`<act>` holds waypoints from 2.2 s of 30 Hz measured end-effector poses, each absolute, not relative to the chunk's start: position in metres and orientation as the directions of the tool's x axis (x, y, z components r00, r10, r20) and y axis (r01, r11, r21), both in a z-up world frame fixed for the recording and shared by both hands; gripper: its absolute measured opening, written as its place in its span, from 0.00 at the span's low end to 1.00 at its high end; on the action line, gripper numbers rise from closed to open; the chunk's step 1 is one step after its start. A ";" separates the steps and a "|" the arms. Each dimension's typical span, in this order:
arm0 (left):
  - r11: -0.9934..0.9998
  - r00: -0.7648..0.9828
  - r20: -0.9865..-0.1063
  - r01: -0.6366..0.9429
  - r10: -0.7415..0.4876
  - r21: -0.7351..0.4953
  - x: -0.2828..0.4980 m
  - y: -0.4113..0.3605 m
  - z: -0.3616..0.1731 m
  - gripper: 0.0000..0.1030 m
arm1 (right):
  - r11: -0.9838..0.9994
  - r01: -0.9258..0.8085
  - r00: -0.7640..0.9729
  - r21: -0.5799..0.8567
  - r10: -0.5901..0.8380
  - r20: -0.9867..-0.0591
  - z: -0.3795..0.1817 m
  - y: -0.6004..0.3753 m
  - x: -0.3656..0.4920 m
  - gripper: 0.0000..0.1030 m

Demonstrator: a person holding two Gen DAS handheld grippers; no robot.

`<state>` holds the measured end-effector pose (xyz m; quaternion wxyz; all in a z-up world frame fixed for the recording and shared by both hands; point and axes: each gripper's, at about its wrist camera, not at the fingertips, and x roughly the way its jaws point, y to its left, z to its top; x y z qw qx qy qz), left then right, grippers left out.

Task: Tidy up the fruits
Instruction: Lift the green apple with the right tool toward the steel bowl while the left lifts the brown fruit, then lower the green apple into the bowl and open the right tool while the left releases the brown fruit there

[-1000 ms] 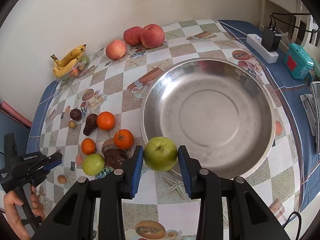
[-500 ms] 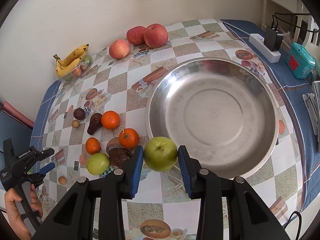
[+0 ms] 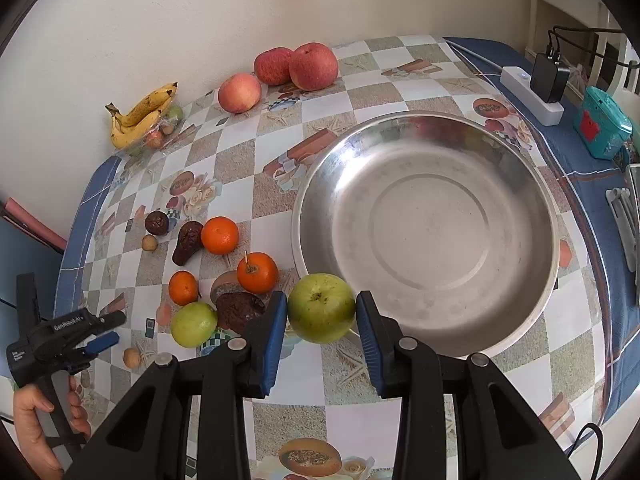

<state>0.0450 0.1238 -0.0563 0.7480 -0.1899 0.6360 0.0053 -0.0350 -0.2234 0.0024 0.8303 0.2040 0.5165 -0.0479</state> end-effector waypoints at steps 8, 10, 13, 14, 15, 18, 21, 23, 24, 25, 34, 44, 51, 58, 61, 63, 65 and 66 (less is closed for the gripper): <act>0.939 0.175 -0.960 -0.228 -0.220 -0.257 0.028 0.123 -0.055 0.37 | 0.913 0.289 0.462 0.287 0.130 -0.878 0.002 -0.223 -0.035 0.36; 0.939 0.171 -0.960 -0.229 -0.222 -0.258 0.024 0.124 -0.056 0.31 | 0.913 0.289 0.462 0.288 0.131 -0.877 0.002 -0.223 -0.035 0.36; 0.942 0.166 -0.962 -0.220 -0.218 -0.252 0.023 0.122 -0.055 0.28 | 0.906 0.294 0.465 0.305 0.143 -0.874 0.001 -0.225 -0.036 0.36; 0.942 0.166 -0.961 -0.218 -0.222 -0.255 0.024 0.120 -0.056 0.28 | 0.902 0.297 0.466 0.313 0.150 -0.872 0.001 -0.227 -0.036 0.36; 0.941 0.167 -0.960 -0.218 -0.224 -0.258 0.025 0.119 -0.056 0.28 | 0.899 0.299 0.466 0.319 0.154 -0.871 0.000 -0.227 -0.037 0.36; 0.936 0.186 -0.954 -0.219 -0.236 -0.275 0.026 0.120 -0.053 0.28 | 0.901 0.295 0.467 0.317 0.153 -0.871 0.001 -0.227 -0.036 0.36; 0.933 0.219 -0.941 -0.197 -0.259 -0.303 0.030 0.112 -0.044 0.28 | 0.901 0.295 0.467 0.319 0.155 -0.870 0.001 -0.227 -0.036 0.36; 0.937 0.246 -0.931 -0.154 -0.271 -0.313 0.032 0.098 -0.033 0.28 | 0.896 0.302 0.471 0.324 0.156 -0.868 0.001 -0.230 -0.037 0.36; 0.939 0.256 -0.925 -0.126 -0.281 -0.320 0.033 0.089 -0.027 0.28 | 0.894 0.308 0.475 0.326 0.153 -0.866 0.001 -0.232 -0.037 0.36; 0.940 0.265 -0.918 -0.091 -0.296 -0.330 0.035 0.076 -0.021 0.28 | 0.890 0.315 0.482 0.329 0.148 -0.863 0.002 -0.234 -0.037 0.36; 0.898 0.208 -0.891 0.277 -0.404 -0.342 0.036 -0.071 0.004 0.28 | 0.871 0.422 0.475 0.249 0.021 -0.880 0.000 -0.267 -0.040 0.36; 0.813 0.075 -0.842 0.317 -0.535 -0.488 0.044 -0.146 -0.025 0.30 | 0.857 0.475 0.424 0.200 -0.024 -0.905 -0.014 -0.282 -0.045 0.37; 0.835 0.097 -0.851 0.279 -0.515 -0.474 0.048 -0.126 -0.024 0.32 | 0.843 0.497 0.400 0.208 -0.010 -0.916 -0.024 -0.290 -0.045 0.37; 0.895 0.169 -0.889 0.220 -0.426 -0.387 0.050 -0.083 -0.018 0.78 | 0.844 0.490 0.419 0.216 -0.011 -0.908 -0.020 -0.287 -0.047 0.55; 0.939 0.241 -0.910 0.155 -0.338 -0.308 0.055 -0.057 -0.018 1.00 | 0.855 0.477 0.431 0.203 -0.026 -0.902 -0.017 -0.282 -0.047 0.68; 0.967 0.297 -0.921 0.108 -0.251 -0.229 0.058 -0.038 -0.016 1.00 | 0.864 0.463 0.434 0.197 -0.028 -0.900 -0.017 -0.278 -0.045 0.75; 0.986 0.341 -0.925 0.066 -0.169 -0.156 0.060 -0.021 -0.014 1.00 | 0.874 0.449 0.438 0.186 -0.034 -0.898 -0.018 -0.274 -0.044 0.89; 0.989 0.357 -0.922 0.048 -0.147 -0.139 0.061 -0.014 -0.012 1.00 | 0.879 0.442 0.443 0.179 -0.041 -0.896 -0.018 -0.271 -0.043 0.89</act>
